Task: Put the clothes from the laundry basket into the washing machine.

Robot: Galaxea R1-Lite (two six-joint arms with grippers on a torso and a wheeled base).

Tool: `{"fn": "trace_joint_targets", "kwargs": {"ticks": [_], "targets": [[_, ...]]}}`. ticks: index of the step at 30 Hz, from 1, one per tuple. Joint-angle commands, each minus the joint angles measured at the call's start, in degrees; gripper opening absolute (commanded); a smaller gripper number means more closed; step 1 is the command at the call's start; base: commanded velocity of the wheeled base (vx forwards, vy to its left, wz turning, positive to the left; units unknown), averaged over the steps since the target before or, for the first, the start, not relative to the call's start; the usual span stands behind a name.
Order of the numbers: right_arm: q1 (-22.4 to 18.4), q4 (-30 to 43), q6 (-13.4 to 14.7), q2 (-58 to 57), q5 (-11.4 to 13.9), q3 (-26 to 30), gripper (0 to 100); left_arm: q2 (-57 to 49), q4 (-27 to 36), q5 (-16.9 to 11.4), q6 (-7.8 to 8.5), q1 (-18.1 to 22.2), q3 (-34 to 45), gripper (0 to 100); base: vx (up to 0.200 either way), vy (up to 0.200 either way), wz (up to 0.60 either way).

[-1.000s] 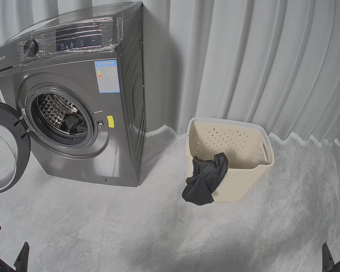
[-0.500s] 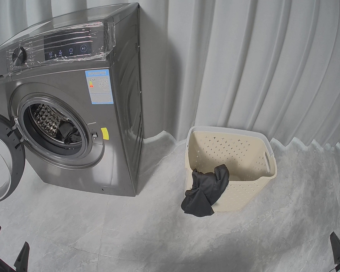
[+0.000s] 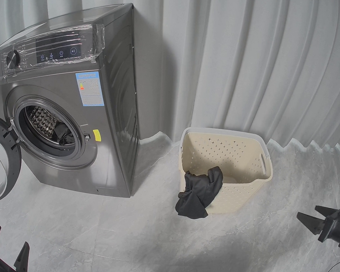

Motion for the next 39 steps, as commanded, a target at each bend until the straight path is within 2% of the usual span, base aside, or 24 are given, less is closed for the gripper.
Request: {"fn": "trace_joint_targets", "kwargs": {"ticks": [1,5,7,9,11,14,21,22,25,26,28,31,39], "targets": [[3.5,-6.1,3.3,19.7,1.3,-1.9,100,-0.9,0.0,0.0,0.07,0.0,0.9,100,0.000,0.000,0.00],[10.3,-15.8,3.8,25.9,1.2,-0.6,100,-0.9,0.0,0.0,0.15,0.0,0.9,100,0.000,0.000,0.00],[12.5,-17.7,4.2,26.8,1.3,-0.1,100,-0.9,0.0,0.0,0.15,0.0,0.9,100,0.000,0.000,0.00],[16.7,-21.1,5.5,29.4,1.2,-0.2,100,-0.9,0.0,0.0,0.15,-0.1,0.9,100,0.000,0.000,0.00],[18.6,-23.2,6.6,31.8,1.0,-0.4,100,-0.9,0.0,0.0,0.15,-0.1,0.9,100,0.200,0.200,0.00],[19.1,-24.9,6.9,33.9,1.0,-0.6,100,-0.9,0.0,0.0,0.15,0.0,0.9,100,0.200,0.200,0.00],[19.1,-37.9,8.2,44.5,0.8,-1.3,100,-0.9,0.0,0.0,0.15,-0.1,0.9,100,0.200,0.029,0.00],[19.1,-37.9,8.2,44.5,0.8,-1.3,100,-0.9,0.0,0.0,0.15,-0.1,0.9,100,0.000,0.000,0.00],[19.0,-44.1,8.2,51.8,-0.1,-3.1,100,-0.9,0.0,0.0,0.15,-0.1,0.9,100,0.000,0.000,0.00],[19.0,-44.3,8.1,52.1,-0.1,-3.2,100,-0.9,0.0,0.0,0.15,-0.1,0.9,100,0.000,0.000,0.00],[18.4,-46.5,8.1,56.9,-1.9,-4.8,100,-0.9,0.0,0.0,0.15,-0.1,0.9,100,0.000,0.000,0.00],[18.2,-48.1,8.1,60.8,-3.2,-7.0,100,-0.9,0.0,0.0,0.15,-0.1,0.9,100,0.000,0.000,0.00],[16.1,-50.2,8.2,68.3,-3.4,-11.5,100,-0.9,0.0,0.0,0.15,-0.1,0.9,100,0.000,0.000,0.00]]}}
